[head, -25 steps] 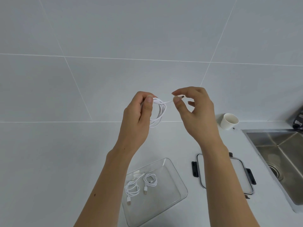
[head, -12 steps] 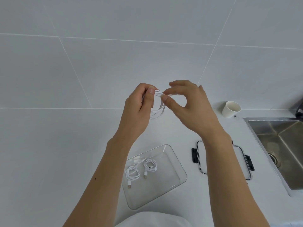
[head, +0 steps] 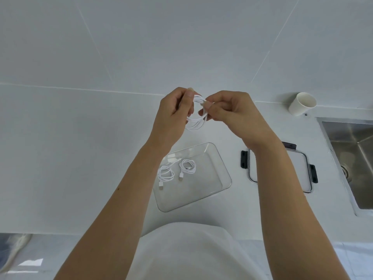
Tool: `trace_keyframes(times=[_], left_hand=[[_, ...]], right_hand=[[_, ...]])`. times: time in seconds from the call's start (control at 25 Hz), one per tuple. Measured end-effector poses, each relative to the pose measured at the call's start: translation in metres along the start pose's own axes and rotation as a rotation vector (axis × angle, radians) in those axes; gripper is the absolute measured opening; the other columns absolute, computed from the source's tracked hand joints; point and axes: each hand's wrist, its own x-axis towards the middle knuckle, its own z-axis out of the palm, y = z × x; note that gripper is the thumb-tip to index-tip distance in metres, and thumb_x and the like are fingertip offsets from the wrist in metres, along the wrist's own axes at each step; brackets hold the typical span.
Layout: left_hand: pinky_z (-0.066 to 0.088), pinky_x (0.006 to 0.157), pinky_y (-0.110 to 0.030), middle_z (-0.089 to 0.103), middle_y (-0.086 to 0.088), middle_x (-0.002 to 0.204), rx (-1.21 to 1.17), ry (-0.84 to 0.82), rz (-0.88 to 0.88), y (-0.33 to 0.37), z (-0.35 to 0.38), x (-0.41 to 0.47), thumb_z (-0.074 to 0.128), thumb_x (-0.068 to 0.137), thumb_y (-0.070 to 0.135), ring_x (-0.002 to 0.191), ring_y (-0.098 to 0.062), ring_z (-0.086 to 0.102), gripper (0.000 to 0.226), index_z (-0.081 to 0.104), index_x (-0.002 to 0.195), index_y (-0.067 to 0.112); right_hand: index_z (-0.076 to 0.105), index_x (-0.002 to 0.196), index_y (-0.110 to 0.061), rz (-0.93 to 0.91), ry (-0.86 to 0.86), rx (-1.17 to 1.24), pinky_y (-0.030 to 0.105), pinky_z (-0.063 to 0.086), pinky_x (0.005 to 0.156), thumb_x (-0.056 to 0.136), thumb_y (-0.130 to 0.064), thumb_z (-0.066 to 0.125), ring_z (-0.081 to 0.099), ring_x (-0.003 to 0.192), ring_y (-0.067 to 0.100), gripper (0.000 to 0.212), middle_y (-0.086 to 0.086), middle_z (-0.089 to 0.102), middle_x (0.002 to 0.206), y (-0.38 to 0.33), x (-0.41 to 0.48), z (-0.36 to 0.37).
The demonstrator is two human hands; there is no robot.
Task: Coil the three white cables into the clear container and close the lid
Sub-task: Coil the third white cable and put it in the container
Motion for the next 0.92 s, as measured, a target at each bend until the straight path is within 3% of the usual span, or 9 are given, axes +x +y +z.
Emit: trace_keyframes(times=[0.24, 0.52, 0.92], left_hand=[[0.043, 0.065, -0.013, 0.063, 0.009, 0.076, 0.107, -0.007, -0.232, -0.048, -0.004, -0.028, 0.049, 0.101, 0.024, 0.065, 0.001, 0.057, 0.021, 0.065, 0.106, 0.012], [0.049, 0.077, -0.022, 0.071, 0.000, 0.099, 0.149, 0.034, -0.475, -0.105, -0.002, -0.081, 0.053, 0.098, 0.020, 0.093, -0.014, 0.067, 0.012, 0.060, 0.107, 0.020], [0.041, 0.080, -0.027, 0.066, -0.009, 0.116, 0.490, -0.084, -0.729, -0.166, 0.009, -0.119, 0.042, 0.099, 0.011, 0.101, -0.024, 0.060, 0.028, 0.061, 0.119, 0.010]], right_hand=[[0.072, 0.097, -0.006, 0.174, -0.074, 0.035, 0.044, 0.056, 0.086, 0.093, -0.018, 0.068, 0.070, 0.074, 0.017, 0.014, 0.012, 0.078, 0.086, 0.050, -0.002, 0.019], [0.072, 0.099, -0.007, 0.401, -0.250, 0.017, 0.026, 0.055, 0.075, 0.091, -0.019, 0.069, 0.072, 0.076, 0.014, 0.014, 0.012, 0.077, 0.089, 0.113, -0.014, 0.049], [0.069, 0.101, -0.003, 0.651, -0.449, 0.000, 0.036, 0.057, 0.086, 0.089, -0.019, 0.071, 0.069, 0.070, 0.015, 0.020, 0.012, 0.072, 0.085, 0.182, -0.022, 0.091]])
